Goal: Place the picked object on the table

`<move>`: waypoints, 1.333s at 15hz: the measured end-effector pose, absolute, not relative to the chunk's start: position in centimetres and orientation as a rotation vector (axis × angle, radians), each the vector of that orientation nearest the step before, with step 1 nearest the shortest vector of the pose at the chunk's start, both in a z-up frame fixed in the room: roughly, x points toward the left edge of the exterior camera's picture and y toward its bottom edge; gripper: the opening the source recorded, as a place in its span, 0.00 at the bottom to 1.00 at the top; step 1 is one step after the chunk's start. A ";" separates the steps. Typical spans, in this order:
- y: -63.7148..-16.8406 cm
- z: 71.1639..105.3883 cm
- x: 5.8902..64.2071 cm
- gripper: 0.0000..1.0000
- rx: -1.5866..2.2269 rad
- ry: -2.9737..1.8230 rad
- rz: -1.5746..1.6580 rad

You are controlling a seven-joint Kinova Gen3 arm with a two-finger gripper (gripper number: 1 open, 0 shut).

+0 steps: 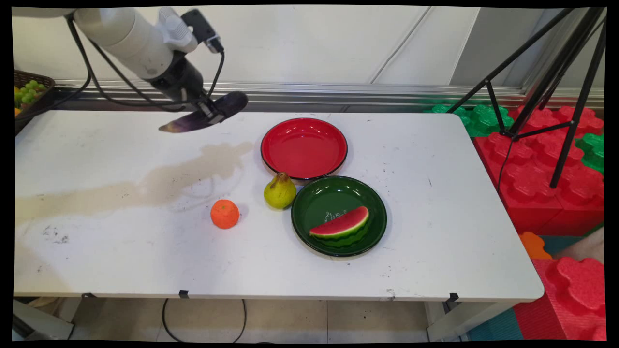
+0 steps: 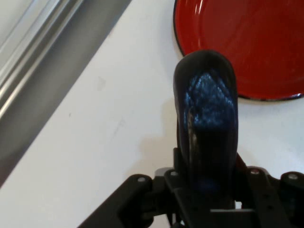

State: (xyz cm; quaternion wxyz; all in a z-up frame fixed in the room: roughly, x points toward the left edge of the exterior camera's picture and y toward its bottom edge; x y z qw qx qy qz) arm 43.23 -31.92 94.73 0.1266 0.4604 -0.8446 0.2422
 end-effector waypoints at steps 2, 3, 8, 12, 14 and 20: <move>-31.7 93.7 43.6 0.00 1.388 -2.453 0.691; -31.7 93.3 43.7 0.00 1.405 -2.452 0.684; -32.2 89.8 43.8 0.00 1.498 -2.453 0.624; -32.9 87.0 43.8 0.00 1.533 -2.456 0.574; -33.2 86.0 43.7 0.00 1.542 -2.454 0.555; -34.1 82.9 43.5 0.00 1.563 -2.440 0.510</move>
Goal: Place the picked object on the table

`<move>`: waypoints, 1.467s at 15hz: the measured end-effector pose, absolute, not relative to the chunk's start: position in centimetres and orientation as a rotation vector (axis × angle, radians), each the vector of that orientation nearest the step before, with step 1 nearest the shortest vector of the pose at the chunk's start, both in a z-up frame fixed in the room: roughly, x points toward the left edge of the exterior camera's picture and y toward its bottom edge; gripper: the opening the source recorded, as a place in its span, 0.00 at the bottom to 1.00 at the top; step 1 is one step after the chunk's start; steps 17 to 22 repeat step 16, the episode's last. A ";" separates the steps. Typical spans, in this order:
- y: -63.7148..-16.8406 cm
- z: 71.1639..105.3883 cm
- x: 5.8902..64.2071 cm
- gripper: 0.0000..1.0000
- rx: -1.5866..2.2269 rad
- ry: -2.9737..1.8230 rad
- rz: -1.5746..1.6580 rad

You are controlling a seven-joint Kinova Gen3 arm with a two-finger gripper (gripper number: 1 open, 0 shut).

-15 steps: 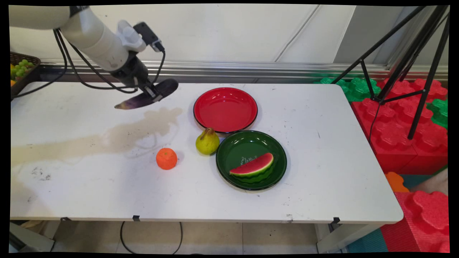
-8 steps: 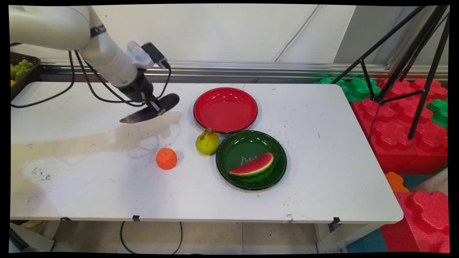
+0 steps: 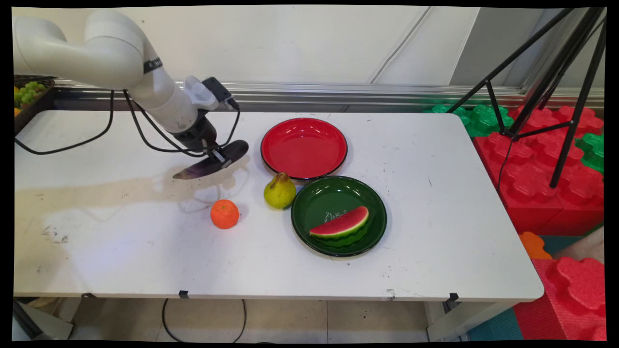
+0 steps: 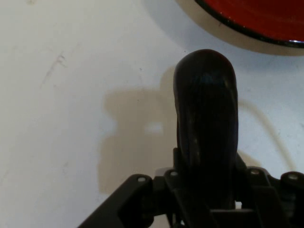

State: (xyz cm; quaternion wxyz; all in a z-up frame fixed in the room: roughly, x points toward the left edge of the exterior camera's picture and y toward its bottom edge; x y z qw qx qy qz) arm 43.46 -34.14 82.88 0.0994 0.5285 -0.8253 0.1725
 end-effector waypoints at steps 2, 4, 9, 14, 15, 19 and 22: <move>-34.3 82.1 43.4 0.00 1.566 -2.435 0.498; -34.4 81.5 43.3 0.00 1.567 -2.431 0.489; -34.4 80.7 43.2 0.00 1.563 -2.421 0.487; -34.4 80.3 43.2 1.00 1.541 -2.420 0.496; -34.4 80.3 43.2 1.00 1.534 -2.422 0.499; -34.4 80.3 43.2 1.00 1.526 -2.424 0.502; -34.4 80.3 43.2 1.00 1.526 -2.424 0.502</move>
